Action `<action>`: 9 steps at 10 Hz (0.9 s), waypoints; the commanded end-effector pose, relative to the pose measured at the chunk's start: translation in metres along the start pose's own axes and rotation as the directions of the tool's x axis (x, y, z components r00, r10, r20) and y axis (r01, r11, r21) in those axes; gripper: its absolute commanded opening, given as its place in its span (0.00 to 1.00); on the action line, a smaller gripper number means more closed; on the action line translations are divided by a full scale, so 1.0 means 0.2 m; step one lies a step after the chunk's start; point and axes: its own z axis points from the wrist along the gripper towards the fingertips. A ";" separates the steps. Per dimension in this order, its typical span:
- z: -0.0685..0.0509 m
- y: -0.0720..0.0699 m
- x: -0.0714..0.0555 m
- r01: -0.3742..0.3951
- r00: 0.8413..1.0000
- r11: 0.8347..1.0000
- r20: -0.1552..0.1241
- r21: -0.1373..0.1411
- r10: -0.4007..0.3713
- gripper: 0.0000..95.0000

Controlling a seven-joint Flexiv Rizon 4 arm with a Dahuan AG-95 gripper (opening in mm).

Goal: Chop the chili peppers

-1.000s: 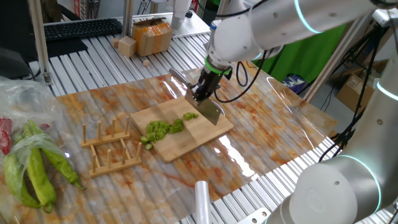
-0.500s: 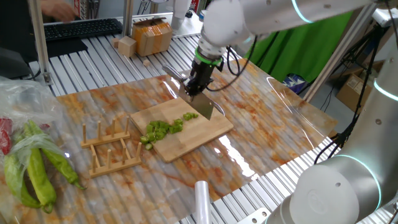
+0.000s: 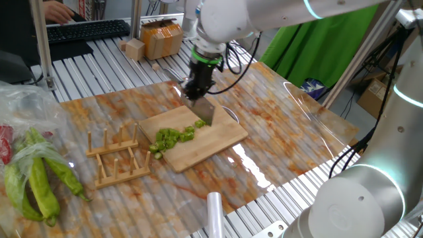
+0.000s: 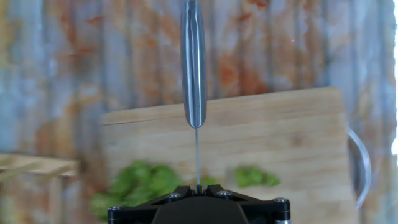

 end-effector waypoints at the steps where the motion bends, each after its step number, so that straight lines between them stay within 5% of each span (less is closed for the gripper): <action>1: -0.04 0.13 0.04 -0.033 0.999 0.999 -0.003 -0.001 0.033 0.00; 7: -0.05 0.45 0.16 -0.087 0.996 0.996 0.008 -0.006 0.087 0.00; 9: -0.03 0.49 0.18 -0.098 0.995 0.995 0.010 -0.010 0.098 0.00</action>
